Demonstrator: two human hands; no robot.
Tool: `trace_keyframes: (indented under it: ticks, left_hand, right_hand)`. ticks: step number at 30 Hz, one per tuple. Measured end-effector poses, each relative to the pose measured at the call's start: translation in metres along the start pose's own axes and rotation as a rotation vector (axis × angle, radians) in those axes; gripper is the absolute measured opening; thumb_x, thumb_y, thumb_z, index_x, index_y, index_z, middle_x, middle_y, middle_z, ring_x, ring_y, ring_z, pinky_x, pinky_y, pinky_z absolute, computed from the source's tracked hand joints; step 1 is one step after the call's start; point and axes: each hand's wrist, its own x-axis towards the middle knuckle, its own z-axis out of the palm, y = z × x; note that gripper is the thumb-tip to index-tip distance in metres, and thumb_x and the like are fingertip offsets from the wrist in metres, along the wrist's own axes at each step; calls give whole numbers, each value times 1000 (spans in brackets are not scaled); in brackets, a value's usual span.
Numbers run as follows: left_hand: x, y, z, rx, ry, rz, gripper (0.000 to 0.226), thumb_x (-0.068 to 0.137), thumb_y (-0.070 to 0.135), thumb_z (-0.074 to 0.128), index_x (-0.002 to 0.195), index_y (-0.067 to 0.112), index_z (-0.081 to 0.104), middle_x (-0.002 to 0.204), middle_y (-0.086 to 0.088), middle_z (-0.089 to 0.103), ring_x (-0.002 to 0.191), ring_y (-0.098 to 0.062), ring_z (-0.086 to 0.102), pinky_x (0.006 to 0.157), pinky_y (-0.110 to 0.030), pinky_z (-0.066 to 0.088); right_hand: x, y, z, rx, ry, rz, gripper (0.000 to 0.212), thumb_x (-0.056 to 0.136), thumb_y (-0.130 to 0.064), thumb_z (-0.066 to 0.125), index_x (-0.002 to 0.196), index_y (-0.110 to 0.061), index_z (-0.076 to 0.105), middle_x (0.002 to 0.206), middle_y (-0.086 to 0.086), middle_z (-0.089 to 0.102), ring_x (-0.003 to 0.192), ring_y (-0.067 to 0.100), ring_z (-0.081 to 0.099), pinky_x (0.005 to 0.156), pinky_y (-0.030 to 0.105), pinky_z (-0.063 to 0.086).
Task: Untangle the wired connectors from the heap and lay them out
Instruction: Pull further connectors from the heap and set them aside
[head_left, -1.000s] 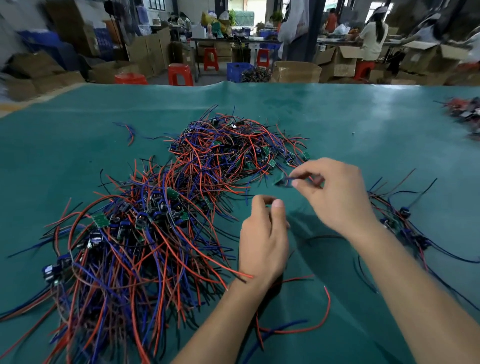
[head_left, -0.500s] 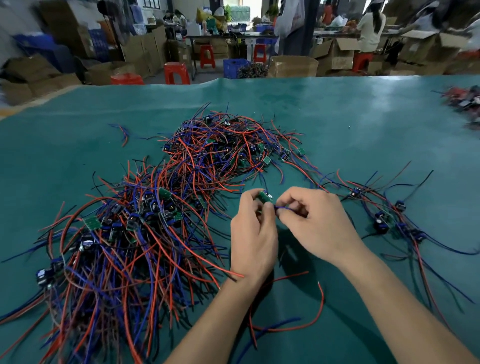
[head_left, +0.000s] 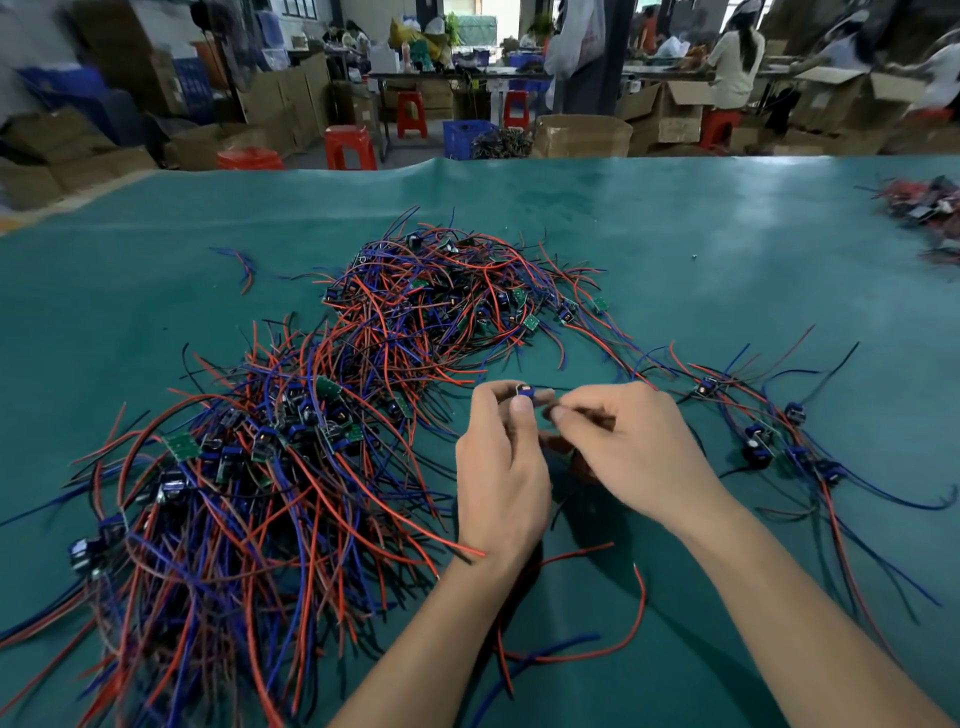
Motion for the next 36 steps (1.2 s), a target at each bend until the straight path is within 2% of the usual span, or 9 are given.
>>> trace_keyframes:
  ticks: [3, 6, 9, 11, 16, 21, 25, 32, 36]
  left_hand:
    - [-1, 1, 0, -12, -17, -4, 12, 106, 24, 41, 102, 29, 51, 97, 15, 73, 71, -28, 67, 66, -55, 55]
    - [0, 0, 0, -3, -15, 31, 18, 106, 21, 41, 102, 30, 55, 77, 7, 67, 61, -31, 59, 60, -55, 53]
    - [1, 0, -1, 25, -11, 64, 21, 105, 16, 43, 100, 25, 62, 66, 3, 63, 56, -22, 53, 61, -45, 52]
    - [1, -1, -2, 46, -31, 73, 21, 104, 14, 45, 100, 21, 65, 67, 1, 63, 59, -19, 53, 64, -41, 49]
    - [0, -1, -2, 6, -30, 18, 22, 101, 12, 48, 101, 19, 68, 63, 11, 56, 58, -15, 50, 61, -35, 44]
    - [0, 1, -1, 26, -74, -25, 16, 95, 11, 56, 97, 19, 69, 79, 10, 73, 73, -2, 65, 73, -23, 50]
    - [-1, 0, 0, 104, -129, 45, 14, 98, 15, 58, 90, 16, 70, 67, 8, 71, 50, -2, 52, 54, -13, 36]
    - [-2, 0, 3, 59, -206, 27, 17, 98, 12, 58, 83, 16, 68, 62, 4, 70, 40, -2, 45, 45, -13, 32]
    - [-4, -1, 5, 111, -232, 44, 17, 97, 13, 58, 84, 17, 68, 62, 7, 69, 43, -1, 50, 47, -14, 35]
  right_hand:
    - [2, 4, 0, 53, -5, 114, 33, 98, -39, 58, 82, -11, 67, 56, 3, 54, 54, 16, 47, 57, 34, 40]
    - [2, 7, 3, 295, -31, 206, 36, 97, -42, 60, 89, -8, 69, 61, -1, 43, 60, 15, 41, 60, 35, 33]
    - [2, 3, 8, 514, 32, 263, 15, 95, -31, 70, 102, -22, 79, 69, -9, 59, 65, 10, 51, 62, 29, 41]
    - [2, 1, 9, 608, 72, 276, 17, 93, -25, 73, 109, -30, 79, 75, -12, 66, 67, 5, 56, 60, 22, 45]
    - [2, -2, 6, 655, 60, 201, 11, 90, -12, 75, 90, -20, 82, 81, -4, 77, 72, 3, 66, 60, 15, 49]
    - [3, -3, 5, 734, 169, 202, 9, 88, -7, 76, 85, -15, 79, 75, 1, 76, 65, 8, 68, 58, 17, 52]
    - [6, 2, 2, 731, 226, 181, 16, 88, -7, 77, 77, -18, 77, 70, 0, 74, 60, 10, 64, 57, 19, 53]
    - [13, 16, -19, 561, 568, 116, 21, 84, -18, 75, 70, -34, 76, 67, -6, 72, 59, 10, 61, 55, 21, 50]
    - [17, 28, -41, 592, 785, 139, 22, 89, -10, 73, 72, -25, 71, 60, -11, 68, 54, 7, 60, 54, 23, 50]
